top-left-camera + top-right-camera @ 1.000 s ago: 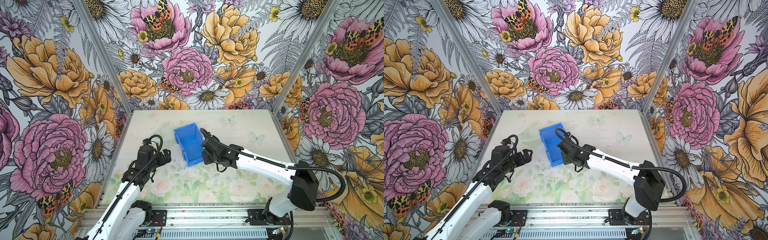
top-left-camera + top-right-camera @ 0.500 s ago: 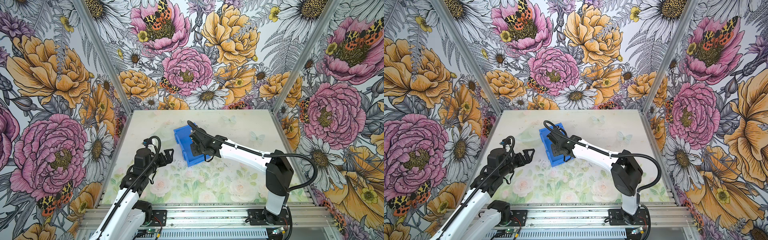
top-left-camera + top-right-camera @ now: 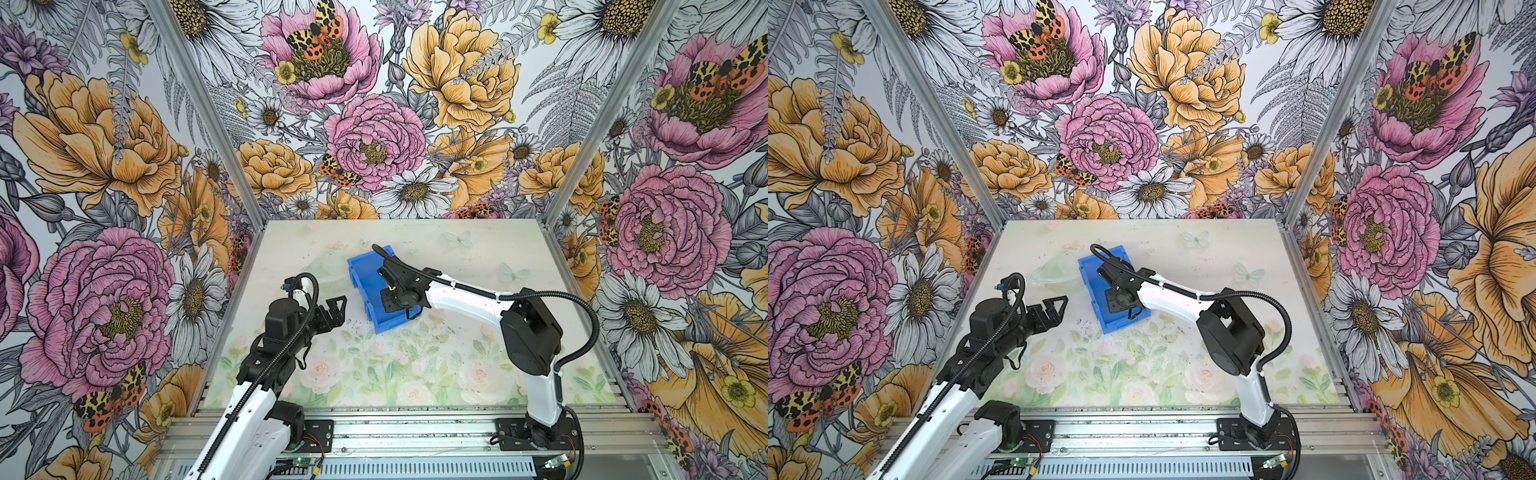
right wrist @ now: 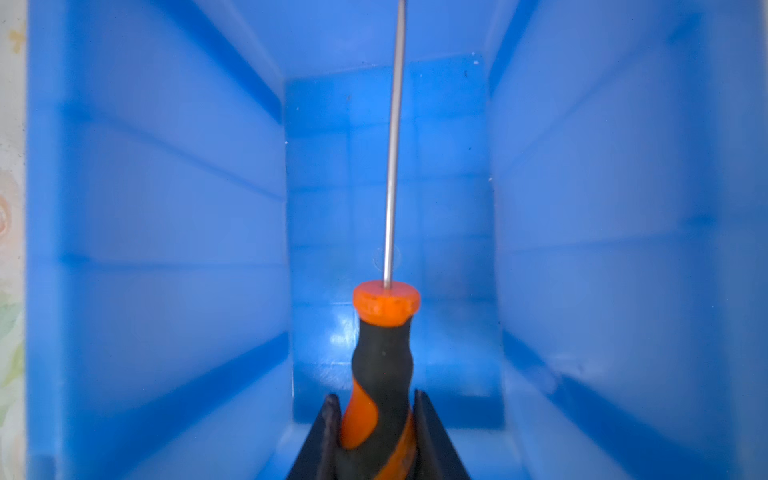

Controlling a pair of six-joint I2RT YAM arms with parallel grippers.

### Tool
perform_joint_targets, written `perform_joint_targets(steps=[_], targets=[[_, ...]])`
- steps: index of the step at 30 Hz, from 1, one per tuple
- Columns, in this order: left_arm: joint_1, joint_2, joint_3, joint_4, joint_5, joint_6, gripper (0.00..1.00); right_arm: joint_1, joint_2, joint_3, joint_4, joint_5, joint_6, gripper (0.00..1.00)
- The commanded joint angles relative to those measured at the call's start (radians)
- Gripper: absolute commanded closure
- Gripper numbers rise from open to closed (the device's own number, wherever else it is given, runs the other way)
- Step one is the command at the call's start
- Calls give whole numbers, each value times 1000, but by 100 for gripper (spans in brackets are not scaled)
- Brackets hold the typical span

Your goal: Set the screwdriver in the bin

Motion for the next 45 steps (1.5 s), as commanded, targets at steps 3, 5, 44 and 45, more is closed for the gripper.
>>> perform_joint_targets(steps=[3,5,44,45], targets=[[-8,-17,-14,18,-5,4,1,-13,52,51,40,-44,22,100],[-9,-23,-15,15,-8,5,1,-14,71,57,42,-54,23,100],[-1,-34,-34,45,-19,2,1,4,-82,44,42,40,31,54],[0,-33,-33,43,-22,5,1,4,-103,30,42,49,32,54]])
